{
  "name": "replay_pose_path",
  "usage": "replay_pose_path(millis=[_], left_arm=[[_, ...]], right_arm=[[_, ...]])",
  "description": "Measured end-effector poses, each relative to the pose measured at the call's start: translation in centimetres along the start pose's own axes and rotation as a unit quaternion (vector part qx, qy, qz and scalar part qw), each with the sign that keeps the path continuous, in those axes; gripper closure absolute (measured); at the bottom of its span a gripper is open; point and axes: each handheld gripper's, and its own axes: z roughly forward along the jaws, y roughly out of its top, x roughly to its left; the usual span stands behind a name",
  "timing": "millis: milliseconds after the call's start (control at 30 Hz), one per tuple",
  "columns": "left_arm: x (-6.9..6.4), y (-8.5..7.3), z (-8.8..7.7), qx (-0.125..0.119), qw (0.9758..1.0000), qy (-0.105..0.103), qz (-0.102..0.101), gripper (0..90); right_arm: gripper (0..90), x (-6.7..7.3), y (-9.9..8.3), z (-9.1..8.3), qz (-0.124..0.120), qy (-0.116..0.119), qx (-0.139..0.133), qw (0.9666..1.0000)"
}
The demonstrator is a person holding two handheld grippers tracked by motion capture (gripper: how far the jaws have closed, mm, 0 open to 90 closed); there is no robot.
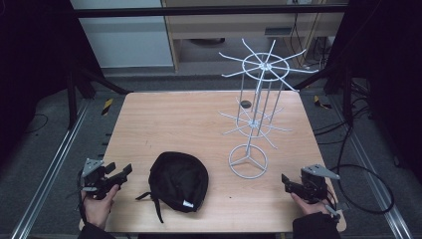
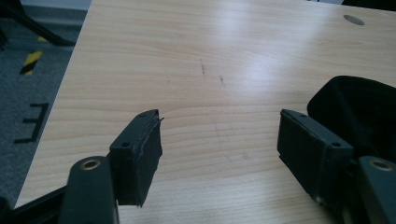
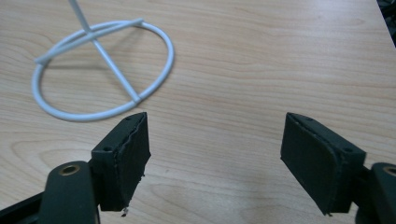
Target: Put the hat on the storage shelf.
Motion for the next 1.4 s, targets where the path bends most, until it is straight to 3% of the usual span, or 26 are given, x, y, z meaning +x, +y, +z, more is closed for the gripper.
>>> replay_pose_path(millis=[333,533,567,700,767,833,933,1033,1100,1233,1300,1367,1400], left_arm=[[-1.8,-0.2,-0.6,-0.012,0.9997,-0.016,0.017,38.6],[-2.4,-0.1,-0.7,-0.012,0.9995,-0.025,0.017,41.9],[-2.5,-0.1,-0.7,-0.009,0.9995,-0.025,0.018,42.7],[-3.1,-0.1,-0.5,-0.004,0.9993,-0.032,0.02,43.3],[-3.2,-0.1,-0.5,-0.002,0.9992,-0.033,0.021,43.4],[-3.6,0.0,-0.5,-0.002,0.9991,-0.035,0.023,43.3],[-3.8,0.0,-0.3,-0.001,0.999,-0.037,0.024,43.2],[-4.3,0.0,-0.2,-0.001,0.9989,-0.039,0.028,42.9],[-4.4,0.0,-0.2,0.002,0.9987,-0.041,0.03,42.9],[-4.8,0.1,0.0,0.002,0.9984,-0.044,0.034,43.3],[-5.1,0.1,0.1,0.006,0.9982,-0.046,0.039,44.6],[-5.1,0.1,0.2,0.007,0.998,-0.047,0.041,45.0],[-5.3,0.0,0.2,0.011,0.9977,-0.051,0.044,45.8]], right_arm=[[37.1,1.9,0.4,-0.6,-0.024,0.016,-0.009,0.9996],[36.2,4.1,1.1,-0.5,-0.029,0.05,-0.007,0.9983],[35.7,4.8,1.2,-0.3,-0.041,0.055,-0.001,0.9976],[35.8,6.5,1.4,-0.4,-0.047,0.078,-0.006,0.9958],[35.8,6.8,1.4,-0.4,-0.052,0.08,-0.007,0.9954],[36.7,8.1,1.7,-0.1,-0.072,0.093,-0.015,0.993],[37.2,8.8,1.8,0.0,-0.075,0.102,-0.021,0.9918],[39.3,10.6,2.1,0.2,-0.083,0.128,-0.028,0.988],[39.9,10.8,2.2,0.3,-0.088,0.132,-0.028,0.9869],[42.9,12.5,2.8,0.8,-0.094,0.154,-0.023,0.9833],[44.9,14.0,3.2,1.4,-0.102,0.172,-0.015,0.9796],[45.4,14.3,3.2,1.5,-0.105,0.175,-0.015,0.9789],[46.5,15.2,3.5,1.8,-0.111,0.184,-0.012,0.9767]])
